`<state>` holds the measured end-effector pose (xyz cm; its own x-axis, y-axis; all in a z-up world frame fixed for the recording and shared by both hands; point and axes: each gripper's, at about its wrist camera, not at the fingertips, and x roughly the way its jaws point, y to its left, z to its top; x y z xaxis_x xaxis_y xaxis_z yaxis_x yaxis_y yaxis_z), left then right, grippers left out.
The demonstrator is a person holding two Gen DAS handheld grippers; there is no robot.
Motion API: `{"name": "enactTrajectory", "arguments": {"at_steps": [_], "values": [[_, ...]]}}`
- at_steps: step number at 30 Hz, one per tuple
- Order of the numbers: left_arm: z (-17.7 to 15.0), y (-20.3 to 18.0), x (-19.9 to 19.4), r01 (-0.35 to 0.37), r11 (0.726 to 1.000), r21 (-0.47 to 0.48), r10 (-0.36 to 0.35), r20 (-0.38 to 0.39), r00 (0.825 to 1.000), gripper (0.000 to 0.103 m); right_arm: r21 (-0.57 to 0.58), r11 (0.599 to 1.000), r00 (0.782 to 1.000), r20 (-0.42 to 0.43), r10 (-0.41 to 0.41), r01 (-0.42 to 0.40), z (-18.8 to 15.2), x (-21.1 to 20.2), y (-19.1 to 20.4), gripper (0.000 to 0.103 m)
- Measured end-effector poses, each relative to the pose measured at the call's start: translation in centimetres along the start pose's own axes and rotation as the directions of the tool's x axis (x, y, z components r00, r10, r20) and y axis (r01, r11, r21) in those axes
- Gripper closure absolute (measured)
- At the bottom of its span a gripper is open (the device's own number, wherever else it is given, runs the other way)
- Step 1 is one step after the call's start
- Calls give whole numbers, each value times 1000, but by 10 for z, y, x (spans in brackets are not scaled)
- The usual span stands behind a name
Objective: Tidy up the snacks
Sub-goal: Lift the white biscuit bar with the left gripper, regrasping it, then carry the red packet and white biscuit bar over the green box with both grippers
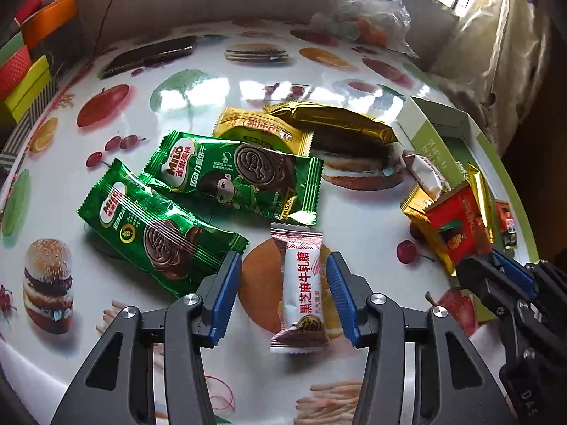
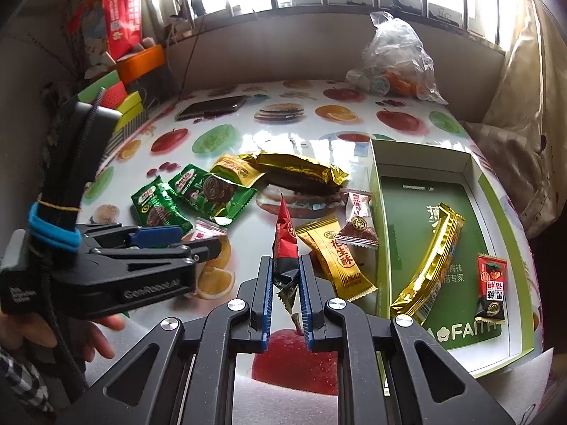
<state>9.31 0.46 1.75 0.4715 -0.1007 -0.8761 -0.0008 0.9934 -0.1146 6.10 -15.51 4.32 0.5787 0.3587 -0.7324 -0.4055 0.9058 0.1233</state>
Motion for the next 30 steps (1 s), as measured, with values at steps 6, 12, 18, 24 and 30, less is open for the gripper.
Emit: {"name": "enactTrajectory", "arguments": {"at_steps": [6,12,18,24,30], "values": [[-1,-5,2,-25,999,34,25,-5,1000,52,2,1000,1000,-1,1,-1,-1,0,-1,89],[0,-9,2,-44,997,66,44,0,999,77,3,1000,1000,-2,0,0,-1,0,-2,89],[0,-11,-1,-50,995,83,50,8,999,83,7,1000,1000,3,-5,5,-4,-3,-5,89],[3,-13,-14,-28,996,81,25,38,999,83,12,1000,1000,11,-10,10,-3,-9,-6,89],[7,-20,-31,10,996,90,-17,76,997,83,16,1000,999,30,-20,19,-2,-19,-6,89]]}}
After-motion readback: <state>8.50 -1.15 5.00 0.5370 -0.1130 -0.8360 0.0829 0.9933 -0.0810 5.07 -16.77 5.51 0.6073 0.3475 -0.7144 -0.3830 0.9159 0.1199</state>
